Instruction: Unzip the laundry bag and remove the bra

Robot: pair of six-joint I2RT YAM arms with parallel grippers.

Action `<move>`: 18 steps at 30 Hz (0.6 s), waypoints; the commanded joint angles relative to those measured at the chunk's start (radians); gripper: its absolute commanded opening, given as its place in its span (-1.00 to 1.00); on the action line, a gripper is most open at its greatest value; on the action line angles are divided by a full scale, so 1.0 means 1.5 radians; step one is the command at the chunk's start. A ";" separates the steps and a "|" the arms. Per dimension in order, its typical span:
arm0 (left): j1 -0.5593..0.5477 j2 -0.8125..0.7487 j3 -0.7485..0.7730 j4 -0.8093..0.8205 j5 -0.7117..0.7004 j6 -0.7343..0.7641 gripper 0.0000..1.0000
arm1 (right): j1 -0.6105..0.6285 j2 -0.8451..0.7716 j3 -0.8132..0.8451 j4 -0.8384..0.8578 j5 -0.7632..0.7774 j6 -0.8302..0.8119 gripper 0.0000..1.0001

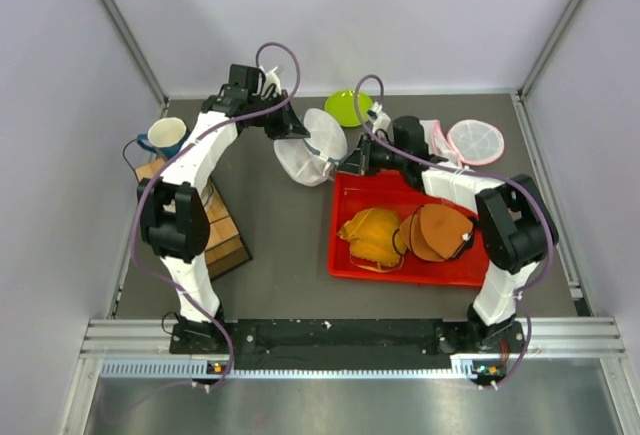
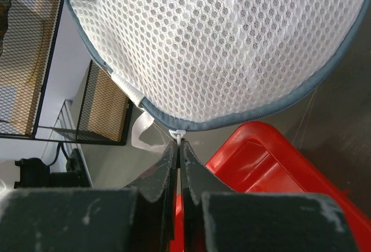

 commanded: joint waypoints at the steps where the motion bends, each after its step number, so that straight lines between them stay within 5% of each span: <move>1: 0.015 0.017 0.052 0.058 -0.011 -0.018 -1.00 | 0.006 -0.036 -0.006 -0.020 0.004 -0.016 -1.00; 7: 0.016 0.094 0.114 0.036 -0.075 -0.027 -1.00 | 0.046 -0.029 0.031 0.018 0.039 0.046 -1.00; 9: 0.017 0.107 0.128 0.019 -0.082 -0.064 -0.22 | 0.051 -0.012 0.036 0.047 0.053 0.083 -1.00; 11: 0.013 0.087 0.117 0.026 -0.099 -0.101 0.82 | 0.054 0.004 0.035 0.073 0.064 0.116 -1.00; 12: 0.013 0.077 0.111 0.025 -0.111 -0.105 0.98 | 0.053 0.013 0.033 0.100 0.070 0.129 -1.00; 18: 0.008 -0.069 -0.003 0.031 -0.192 -0.144 0.98 | 0.054 0.037 0.035 0.136 0.071 0.163 -1.00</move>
